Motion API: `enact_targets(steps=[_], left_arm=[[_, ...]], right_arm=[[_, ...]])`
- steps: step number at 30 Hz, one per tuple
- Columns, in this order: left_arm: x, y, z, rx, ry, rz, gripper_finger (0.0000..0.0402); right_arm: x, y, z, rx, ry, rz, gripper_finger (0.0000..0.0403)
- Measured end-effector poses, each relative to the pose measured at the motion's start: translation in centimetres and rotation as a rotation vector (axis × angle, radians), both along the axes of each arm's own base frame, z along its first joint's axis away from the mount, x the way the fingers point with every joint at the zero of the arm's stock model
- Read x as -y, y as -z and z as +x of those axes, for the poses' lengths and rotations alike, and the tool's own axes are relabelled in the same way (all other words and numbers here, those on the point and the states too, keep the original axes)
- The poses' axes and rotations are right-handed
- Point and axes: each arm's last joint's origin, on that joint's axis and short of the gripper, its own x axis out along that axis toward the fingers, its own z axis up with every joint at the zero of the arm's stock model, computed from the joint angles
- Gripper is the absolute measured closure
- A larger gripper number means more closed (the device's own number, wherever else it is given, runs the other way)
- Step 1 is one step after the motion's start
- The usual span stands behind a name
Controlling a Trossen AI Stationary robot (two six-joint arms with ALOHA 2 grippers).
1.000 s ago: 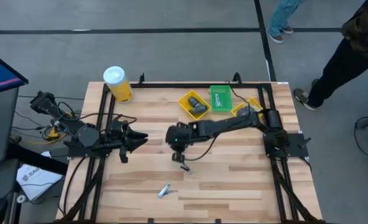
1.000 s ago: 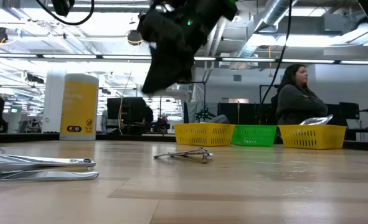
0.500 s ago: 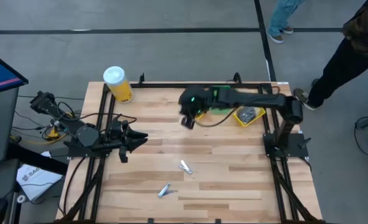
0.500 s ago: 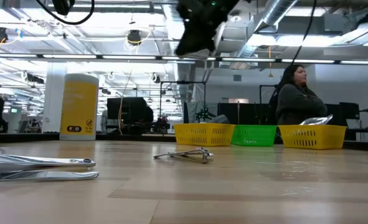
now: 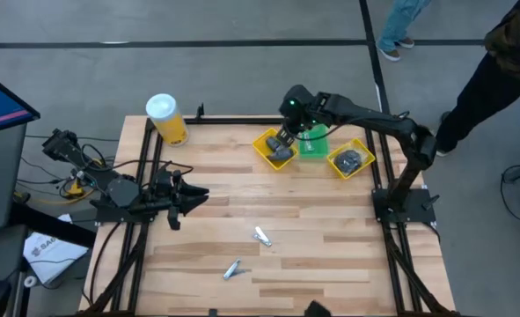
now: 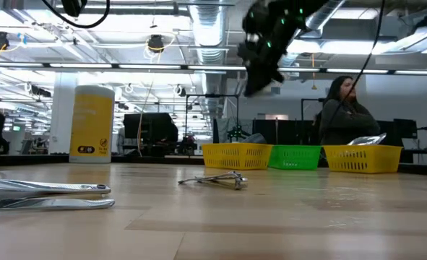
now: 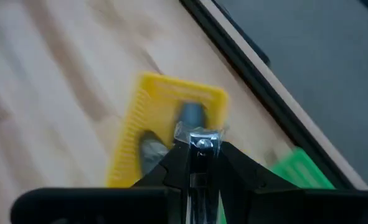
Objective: Pick & Place Travel size toiletries
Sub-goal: Put the silver nail cutter into the green basket
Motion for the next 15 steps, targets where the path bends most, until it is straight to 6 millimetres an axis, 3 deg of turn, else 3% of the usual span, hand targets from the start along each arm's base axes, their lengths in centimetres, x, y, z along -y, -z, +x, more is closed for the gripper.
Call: enact_targets(steps=[6, 15], left_arm=[[0.0, 0.0, 0.0, 0.003, 0.0, -0.002, 0.0298], [0.0, -0.1, 0.0, 0.006, -0.001, -0.004, 0.0298]], right_arm=[[2.2, 4.1, -2.7, -0.074, 0.106, 0.057, 0.0354], [4.7, 7.9, -7.0, -0.054, 0.353, 0.127, 0.0352]])
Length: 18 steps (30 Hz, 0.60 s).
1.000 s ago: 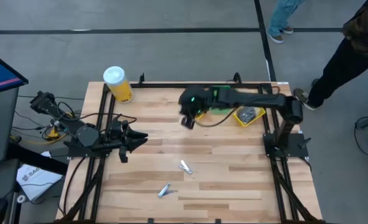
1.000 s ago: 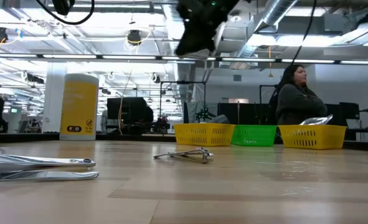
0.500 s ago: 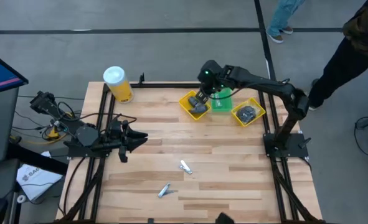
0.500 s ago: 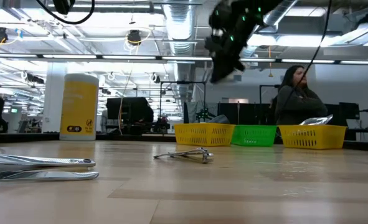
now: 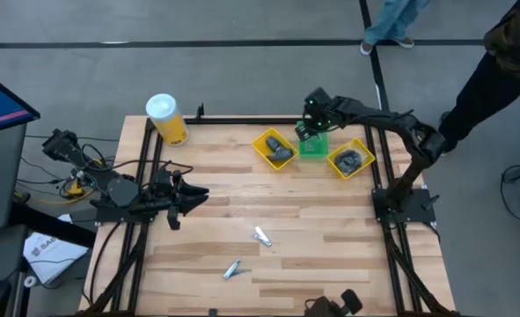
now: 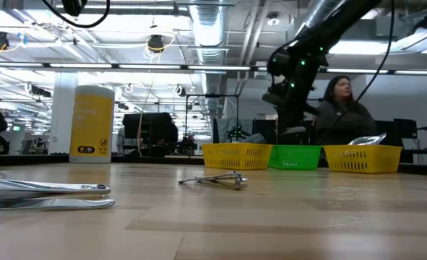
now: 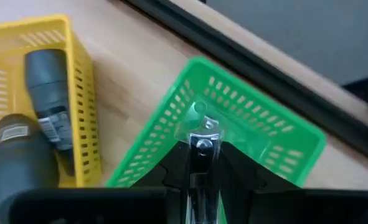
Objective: Pick & Place Travel size toiletries
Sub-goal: Put the silver nail cutter into the green basket
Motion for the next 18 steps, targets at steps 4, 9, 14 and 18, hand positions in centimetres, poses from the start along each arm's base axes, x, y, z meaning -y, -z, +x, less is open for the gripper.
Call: enact_targets(steps=[4, 9, 14, 18], left_arm=[[0.0, -0.1, 0.0, 0.005, -0.009, -0.002, 0.0298], [-0.1, -0.1, 0.0, 0.009, -0.02, -0.005, 0.0298], [-0.1, -0.1, 0.0, 0.013, -0.021, -0.007, 0.0298], [-0.1, -0.2, 0.0, 0.016, -0.023, -0.01, 0.0298]], right_arm=[[-0.1, 1.2, -0.2, 0.036, 0.085, 0.015, 0.0352], [-0.6, 1.8, -0.3, -0.011, 0.167, -0.025, 0.0345], [-0.8, 1.9, -0.2, -0.021, 0.164, -0.032, 0.0328], [-1.0, 1.9, 0.0, -0.021, 0.166, -0.035, 0.0312]])
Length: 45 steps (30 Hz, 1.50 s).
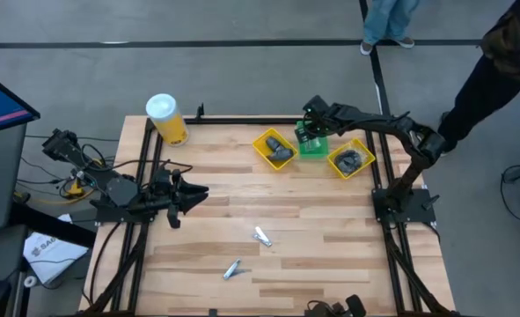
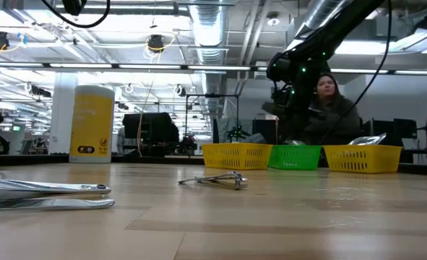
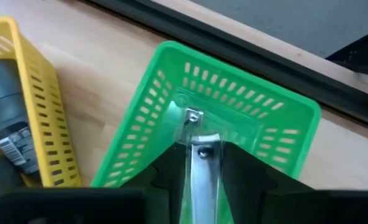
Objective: Pick & Place Travel size toiletries
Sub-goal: Put the silver nail cutter into the green basket
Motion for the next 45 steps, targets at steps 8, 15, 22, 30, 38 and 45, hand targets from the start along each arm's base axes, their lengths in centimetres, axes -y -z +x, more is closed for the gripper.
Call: enact_targets(steps=[8, 15, 22, 30, 38, 45], left_arm=[[0.0, -0.1, 0.0, 0.007, 0.0, -0.005, 0.0298], [0.0, -0.2, 0.0, 0.017, 0.0, -0.012, 0.0298], [0.0, -0.3, 0.0, 0.029, 0.001, -0.021, 0.0298], [0.0, -0.4, 0.0, 0.038, 0.003, -0.026, 0.0298], [0.0, -0.5, 0.0, 0.045, 0.003, -0.031, 0.0298], [-0.2, -0.8, -0.3, 0.065, 0.007, -0.037, 0.0298]], right_arm=[[-0.1, -0.1, 0.1, 0.001, -0.01, -0.005, 0.0246], [-1.2, -1.2, 0.8, 0.071, -0.14, 0.012, 0.0192], [-6.0, -5.7, 2.2, 0.207, -0.402, -0.09, 0.02], [-13.5, -8.2, 3.9, 0.314, -0.641, -0.09, 0.0218], [-20.8, -7.4, 6.1, 0.367, -0.777, -0.014, 0.0207], [-25.9, -4.8, 8.1, 0.365, -0.882, 0.041, 0.0173]])
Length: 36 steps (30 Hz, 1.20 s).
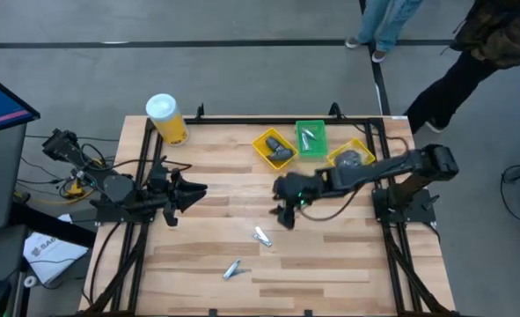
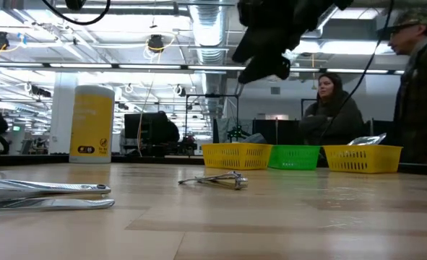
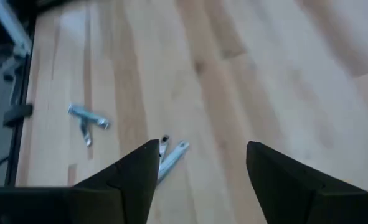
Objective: Pick & Place Travel size toiletries
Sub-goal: Put the silver nail cutter into the green basket
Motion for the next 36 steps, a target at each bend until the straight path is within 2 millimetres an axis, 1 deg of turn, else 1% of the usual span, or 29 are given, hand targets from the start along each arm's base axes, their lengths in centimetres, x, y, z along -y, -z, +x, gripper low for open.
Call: enact_targets(steps=[3, 7, 11, 18, 22, 26, 29, 32, 36], left_arm=[[-0.1, -0.3, -0.2, 0.018, 0.006, -0.006, 0.0298], [-0.2, -0.5, -0.4, 0.034, 0.016, -0.006, 0.0298], [-0.3, -0.6, -0.5, 0.041, 0.016, -0.009, 0.0298], [-0.3, -0.7, -0.6, 0.047, 0.02, -0.005, 0.0298], [-0.3, -0.8, -0.6, 0.052, 0.022, 0.007, 0.0298], [-0.3, -0.9, -0.6, 0.058, 0.021, 0.004, 0.0298], [-0.3, -0.9, -0.6, 0.061, 0.032, 0.004, 0.0298], [-0.3, -0.9, -0.6, 0.062, 0.033, 0.004, 0.0298], [-0.3, -0.9, -0.6, 0.064, 0.033, 0.005, 0.0298]], right_arm=[[-2.0, 0.7, 0.8, -0.005, -0.049, -0.006, 0.0169], [-4.5, 2.1, 1.9, -0.042, -0.106, -0.056, 0.0169], [-6.5, 3.1, 3.1, -0.062, -0.132, -0.09, 0.0169], [-9.0, 5.6, 5.1, -0.148, -0.142, -0.168, 0.0168], [-10.3, 6.8, 6.4, -0.184, -0.185, -0.208, 0.0168], [-10.6, 7.9, 7.1, -0.278, -0.202, -0.242, 0.0162], [-10.4, 8.6, 7.1, -0.357, -0.16, -0.258, 0.0147], [-10.1, 8.9, 7.0, -0.383, -0.099, -0.297, 0.0136], [-9.9, 8.8, 7.3, -0.359, -0.073, -0.268, 0.0133]])
